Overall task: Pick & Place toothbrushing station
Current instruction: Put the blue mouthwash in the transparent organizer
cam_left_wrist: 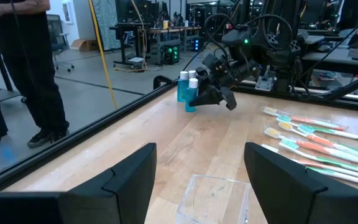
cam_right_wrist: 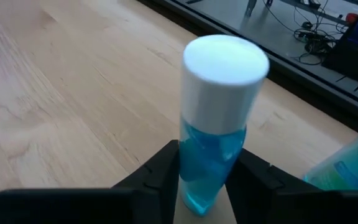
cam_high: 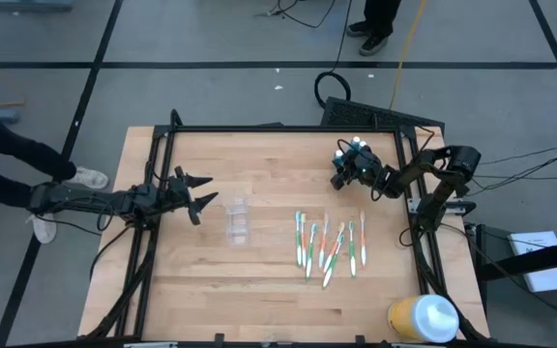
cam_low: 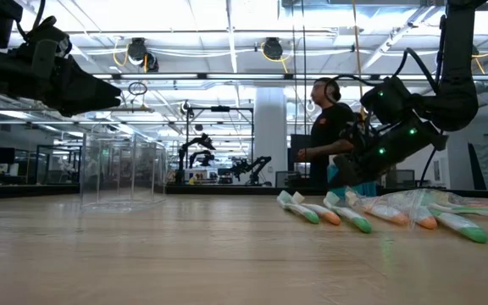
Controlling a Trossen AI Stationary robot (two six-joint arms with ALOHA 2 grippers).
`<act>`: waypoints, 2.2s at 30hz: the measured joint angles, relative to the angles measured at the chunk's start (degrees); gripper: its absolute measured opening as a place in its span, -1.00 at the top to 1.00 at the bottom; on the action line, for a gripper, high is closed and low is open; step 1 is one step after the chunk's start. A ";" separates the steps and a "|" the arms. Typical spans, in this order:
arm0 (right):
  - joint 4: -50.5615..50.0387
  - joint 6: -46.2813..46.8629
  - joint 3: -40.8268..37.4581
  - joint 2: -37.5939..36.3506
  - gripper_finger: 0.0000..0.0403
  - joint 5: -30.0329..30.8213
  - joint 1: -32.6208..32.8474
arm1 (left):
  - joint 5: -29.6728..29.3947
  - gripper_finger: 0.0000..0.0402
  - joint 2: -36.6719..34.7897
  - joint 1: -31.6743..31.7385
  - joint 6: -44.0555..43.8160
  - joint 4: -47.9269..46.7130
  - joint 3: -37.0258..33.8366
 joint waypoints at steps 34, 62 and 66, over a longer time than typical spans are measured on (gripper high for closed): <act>16.34 0.54 2.02 -0.02 0.51 -14.06 11.33 | 0.02 -0.25 -0.01 -0.01 0.00 0.00 0.01; 4.64 -2.15 14.48 -0.02 0.51 -16.74 30.99 | -7.13 -0.25 0.00 0.00 -19.85 3.16 0.02; 1.92 -0.32 14.48 -0.02 0.51 -16.74 30.99 | 1.11 -0.25 1.31 0.57 -22.00 4.28 1.47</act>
